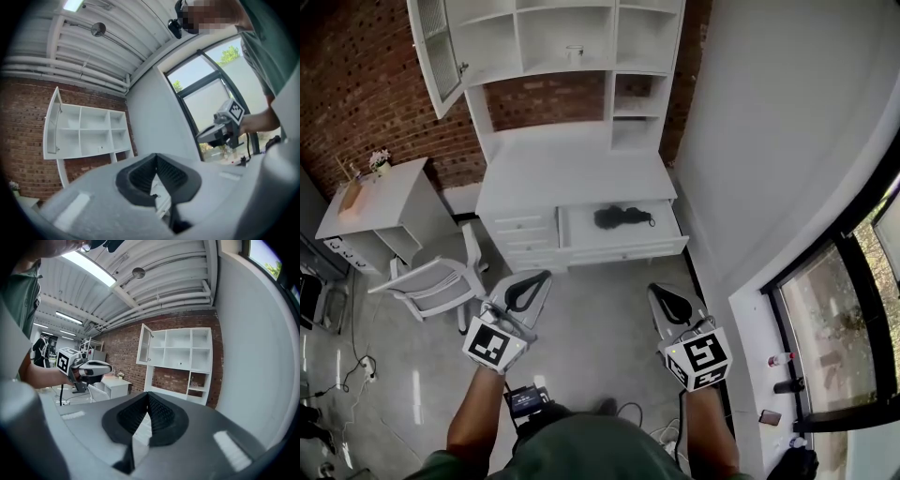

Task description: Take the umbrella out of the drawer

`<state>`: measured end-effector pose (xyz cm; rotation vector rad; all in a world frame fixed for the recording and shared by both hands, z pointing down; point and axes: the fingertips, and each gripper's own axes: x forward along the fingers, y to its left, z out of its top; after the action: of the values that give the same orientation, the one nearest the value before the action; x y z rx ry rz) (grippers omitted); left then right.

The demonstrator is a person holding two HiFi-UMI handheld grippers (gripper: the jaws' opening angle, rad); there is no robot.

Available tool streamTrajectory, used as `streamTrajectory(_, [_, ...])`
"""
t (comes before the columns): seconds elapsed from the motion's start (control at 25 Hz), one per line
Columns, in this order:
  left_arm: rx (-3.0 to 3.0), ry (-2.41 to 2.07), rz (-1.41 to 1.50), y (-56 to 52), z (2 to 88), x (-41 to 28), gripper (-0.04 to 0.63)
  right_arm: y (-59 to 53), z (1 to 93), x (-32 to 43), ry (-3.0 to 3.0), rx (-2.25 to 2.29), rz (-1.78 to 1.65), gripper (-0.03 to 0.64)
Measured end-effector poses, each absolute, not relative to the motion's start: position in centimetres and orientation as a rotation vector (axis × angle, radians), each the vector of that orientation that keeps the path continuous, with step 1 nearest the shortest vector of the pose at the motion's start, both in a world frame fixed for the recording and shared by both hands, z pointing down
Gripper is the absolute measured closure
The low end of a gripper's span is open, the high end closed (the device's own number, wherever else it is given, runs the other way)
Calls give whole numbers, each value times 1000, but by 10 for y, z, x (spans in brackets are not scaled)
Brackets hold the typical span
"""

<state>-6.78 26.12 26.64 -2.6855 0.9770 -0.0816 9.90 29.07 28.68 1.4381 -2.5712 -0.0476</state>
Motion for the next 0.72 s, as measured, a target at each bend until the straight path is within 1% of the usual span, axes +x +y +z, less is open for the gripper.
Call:
streamTrajectory(0.36, [-2707,955,-115,213,279,-35,595,247,300,134,-2561,1452,3,611])
streamTrajectory(0.72, [-2753,844,-71,127,282,9,595,179,304,166,-2487,1529,26,611])
